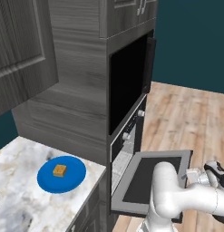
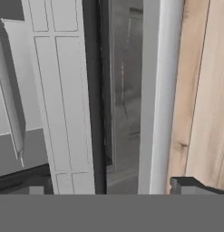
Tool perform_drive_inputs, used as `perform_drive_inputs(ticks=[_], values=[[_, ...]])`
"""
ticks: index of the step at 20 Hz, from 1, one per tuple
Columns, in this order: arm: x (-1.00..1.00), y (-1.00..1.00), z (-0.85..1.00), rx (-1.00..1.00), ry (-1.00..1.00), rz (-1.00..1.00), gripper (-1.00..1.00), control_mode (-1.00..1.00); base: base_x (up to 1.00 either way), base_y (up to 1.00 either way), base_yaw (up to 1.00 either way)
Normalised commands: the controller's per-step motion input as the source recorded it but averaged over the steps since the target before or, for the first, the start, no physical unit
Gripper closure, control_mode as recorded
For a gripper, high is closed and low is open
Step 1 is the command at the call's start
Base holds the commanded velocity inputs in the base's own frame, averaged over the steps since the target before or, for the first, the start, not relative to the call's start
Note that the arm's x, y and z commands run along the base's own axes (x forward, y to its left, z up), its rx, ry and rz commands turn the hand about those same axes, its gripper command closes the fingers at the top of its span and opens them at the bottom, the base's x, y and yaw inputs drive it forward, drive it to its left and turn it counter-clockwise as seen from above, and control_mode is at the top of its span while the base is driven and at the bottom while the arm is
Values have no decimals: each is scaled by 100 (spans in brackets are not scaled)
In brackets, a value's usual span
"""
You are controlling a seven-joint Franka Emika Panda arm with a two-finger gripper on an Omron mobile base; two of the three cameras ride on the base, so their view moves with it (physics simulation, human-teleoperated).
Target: Take the baked cake out of the oven and place it on the plate for cooling. Then close the oven door.
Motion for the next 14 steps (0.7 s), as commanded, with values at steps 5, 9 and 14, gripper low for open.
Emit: perform_drive_inputs(ticks=[5, 9, 14], values=[[26, 43, -13, 47, 0, 33, -100, -100, 0, 0, 0], [16, 52, 0, 46, -2, 32, -100, -100, 0, 0, 0], [14, 52, 5, 52, -1, 34, -100, -100, 0, 0, 0]])
